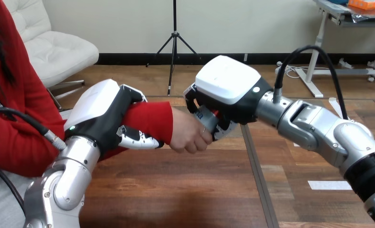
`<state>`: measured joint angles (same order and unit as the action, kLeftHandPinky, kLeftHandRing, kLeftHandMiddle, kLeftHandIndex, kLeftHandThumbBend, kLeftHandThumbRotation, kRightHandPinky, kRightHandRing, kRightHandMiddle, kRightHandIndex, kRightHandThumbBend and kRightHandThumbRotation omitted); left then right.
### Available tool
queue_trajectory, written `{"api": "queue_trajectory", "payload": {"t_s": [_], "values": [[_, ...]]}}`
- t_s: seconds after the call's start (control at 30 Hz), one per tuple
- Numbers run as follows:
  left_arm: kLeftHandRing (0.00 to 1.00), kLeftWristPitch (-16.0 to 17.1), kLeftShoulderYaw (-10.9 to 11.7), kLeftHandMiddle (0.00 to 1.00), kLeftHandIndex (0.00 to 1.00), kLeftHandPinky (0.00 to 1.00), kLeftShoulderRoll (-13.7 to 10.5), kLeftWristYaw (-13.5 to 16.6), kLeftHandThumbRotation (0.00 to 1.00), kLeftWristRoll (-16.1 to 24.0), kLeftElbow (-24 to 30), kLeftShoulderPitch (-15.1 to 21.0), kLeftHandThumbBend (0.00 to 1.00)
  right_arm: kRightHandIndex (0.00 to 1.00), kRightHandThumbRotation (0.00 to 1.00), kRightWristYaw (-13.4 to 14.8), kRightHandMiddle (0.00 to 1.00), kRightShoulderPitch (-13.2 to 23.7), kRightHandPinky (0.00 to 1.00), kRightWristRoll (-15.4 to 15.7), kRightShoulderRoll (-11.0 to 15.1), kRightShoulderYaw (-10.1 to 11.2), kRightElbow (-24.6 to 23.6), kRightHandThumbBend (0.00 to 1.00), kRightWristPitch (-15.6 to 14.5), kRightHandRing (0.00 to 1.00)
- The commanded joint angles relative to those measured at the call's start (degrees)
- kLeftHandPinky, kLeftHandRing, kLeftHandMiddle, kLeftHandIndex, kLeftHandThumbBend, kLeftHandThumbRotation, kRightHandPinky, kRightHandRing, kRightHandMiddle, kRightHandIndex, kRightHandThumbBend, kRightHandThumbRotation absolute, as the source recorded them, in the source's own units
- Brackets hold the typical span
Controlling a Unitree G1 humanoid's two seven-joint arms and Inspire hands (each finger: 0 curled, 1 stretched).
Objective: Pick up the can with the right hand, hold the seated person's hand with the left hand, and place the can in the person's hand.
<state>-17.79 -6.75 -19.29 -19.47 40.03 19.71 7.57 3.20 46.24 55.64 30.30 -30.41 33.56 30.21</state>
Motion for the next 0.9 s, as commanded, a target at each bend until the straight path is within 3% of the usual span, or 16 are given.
{"api": "queue_trajectory", "payload": {"t_s": [0.0,0.2,0.43,0.6,0.87], "values": [[0.28,3.13,-0.48,0.37,0.40,0.22,0.86,1.84,0.00,-1.06,5.10,9.71,0.71,0.60,0.29,-3.09,0.54,4.73,0.37,-4.20,-0.03,3.34,-5.17,0.84,-0.47,0.48],[0.36,3.73,-1.05,0.43,0.44,0.28,-0.81,1.66,0.00,1.18,5.64,9.45,0.74,0.69,0.48,-6.65,0.62,5.22,0.44,-3.29,1.55,2.96,-6.32,0.95,-0.53,0.58],[0.43,4.73,-1.03,0.50,0.51,0.34,-1.75,1.47,0.15,1.84,6.12,9.10,0.73,0.80,0.69,-11.06,0.73,5.89,0.61,-3.62,2.72,2.76,-6.77,0.99,0.31,0.73],[0.48,4.87,-1.10,0.54,0.55,0.37,-2.16,1.13,0.22,2.12,6.57,8.92,0.75,0.83,0.76,-13.74,0.79,6.11,0.69,-4.14,3.27,2.83,-7.09,1.00,0.78,0.78],[0.55,5.40,-0.84,0.61,0.61,0.43,-2.61,0.54,0.22,1.82,7.04,8.55,0.78,0.86,0.82,-17.70,0.85,5.91,0.80,-6.05,3.85,3.29,-7.90,1.00,0.89,0.84]]}}
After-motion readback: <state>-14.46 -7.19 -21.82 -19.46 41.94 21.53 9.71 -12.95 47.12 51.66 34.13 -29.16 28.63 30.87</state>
